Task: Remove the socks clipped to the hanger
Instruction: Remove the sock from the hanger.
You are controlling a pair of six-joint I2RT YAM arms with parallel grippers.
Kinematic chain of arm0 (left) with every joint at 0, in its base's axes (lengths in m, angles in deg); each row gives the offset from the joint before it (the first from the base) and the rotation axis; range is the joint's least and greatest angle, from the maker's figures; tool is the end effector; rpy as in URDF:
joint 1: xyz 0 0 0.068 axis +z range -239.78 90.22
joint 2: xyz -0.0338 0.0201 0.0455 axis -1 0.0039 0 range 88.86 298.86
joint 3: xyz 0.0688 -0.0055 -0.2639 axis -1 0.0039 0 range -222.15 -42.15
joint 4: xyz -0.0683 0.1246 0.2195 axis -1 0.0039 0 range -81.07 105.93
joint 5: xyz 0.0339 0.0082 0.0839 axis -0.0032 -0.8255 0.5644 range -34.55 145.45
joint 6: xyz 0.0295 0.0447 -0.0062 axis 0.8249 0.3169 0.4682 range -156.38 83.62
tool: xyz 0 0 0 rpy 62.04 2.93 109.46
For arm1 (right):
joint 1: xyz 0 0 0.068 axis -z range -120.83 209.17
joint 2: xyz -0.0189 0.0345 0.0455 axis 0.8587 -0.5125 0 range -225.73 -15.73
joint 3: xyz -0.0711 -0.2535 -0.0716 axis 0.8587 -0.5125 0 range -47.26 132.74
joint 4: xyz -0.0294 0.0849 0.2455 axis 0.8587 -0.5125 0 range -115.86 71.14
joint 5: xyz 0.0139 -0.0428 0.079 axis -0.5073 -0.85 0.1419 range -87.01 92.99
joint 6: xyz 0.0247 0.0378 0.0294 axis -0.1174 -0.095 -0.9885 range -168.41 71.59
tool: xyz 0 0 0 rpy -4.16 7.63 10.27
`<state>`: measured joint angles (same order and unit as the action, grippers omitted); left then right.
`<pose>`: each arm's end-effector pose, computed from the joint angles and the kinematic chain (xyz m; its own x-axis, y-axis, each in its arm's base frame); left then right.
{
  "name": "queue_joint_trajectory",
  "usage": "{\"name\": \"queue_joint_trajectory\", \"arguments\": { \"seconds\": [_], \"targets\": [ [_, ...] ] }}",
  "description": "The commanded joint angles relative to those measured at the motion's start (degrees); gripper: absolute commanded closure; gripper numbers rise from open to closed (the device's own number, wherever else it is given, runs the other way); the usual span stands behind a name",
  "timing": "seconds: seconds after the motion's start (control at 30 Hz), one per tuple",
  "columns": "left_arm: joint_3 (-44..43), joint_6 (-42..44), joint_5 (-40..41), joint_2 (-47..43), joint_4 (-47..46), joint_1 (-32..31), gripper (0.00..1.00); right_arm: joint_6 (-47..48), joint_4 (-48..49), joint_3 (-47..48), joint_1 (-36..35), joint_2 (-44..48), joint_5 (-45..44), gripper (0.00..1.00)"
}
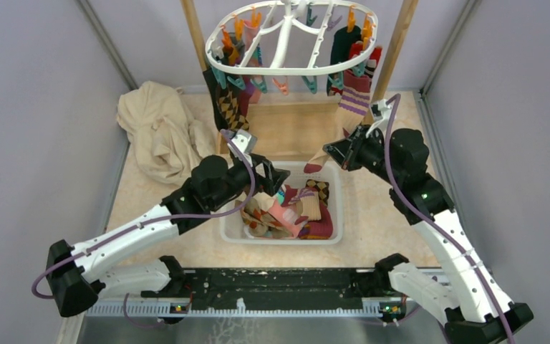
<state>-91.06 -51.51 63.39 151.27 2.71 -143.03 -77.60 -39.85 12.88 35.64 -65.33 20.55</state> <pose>0.1584 -0.2041 0.3347 -0.2589 -0.0853 -0.9621 0.6671 0.7046 -0.2420 0.1652 0.0836 0.3988 -0.4636 0.3053 -0.8318 -0.4886 0.6950 0.5274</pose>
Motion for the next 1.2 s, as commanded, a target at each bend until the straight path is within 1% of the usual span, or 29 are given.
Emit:
{"name": "queue_joint_trajectory", "arguments": {
  "seconds": [0.0,0.1,0.2,0.37,0.5,0.8,1.17],
  "targets": [
    [0.78,0.28,2.17,-3.47,2.96,0.08,0.01,2.54,-2.21,2.82,-0.64,1.96,-4.57,1.00],
    [0.51,0.28,1.79,-4.73,4.52,0.09,0.01,2.82,-3.04,2.80,-0.64,2.55,-5.23,1.00],
    [0.30,0.17,-1.54,-5.31,4.33,0.09,0.01,2.37,-2.94,2.63,-0.63,2.74,-4.83,1.00],
    [1.46,-0.48,-10.48,-4.97,-0.35,0.08,0.01,0.84,-1.99,2.03,-0.64,2.67,-2.72,1.00],
    [1.76,-1.24,-14.26,-3.61,-3.18,0.08,0.01,-0.27,-1.01,1.38,-0.65,2.39,-0.45,1.00],
    [0.96,-1.53,-16.28,-0.32,-8.14,0.08,0.01,-3.10,2.49,-0.81,-0.64,1.95,2.63,1.00],
    [0.38,-0.33,-20.08,4.42,-14.55,0.08,0.01,-3.68,3.37,-1.24,-0.64,1.27,3.78,1.00]
  ]
}}
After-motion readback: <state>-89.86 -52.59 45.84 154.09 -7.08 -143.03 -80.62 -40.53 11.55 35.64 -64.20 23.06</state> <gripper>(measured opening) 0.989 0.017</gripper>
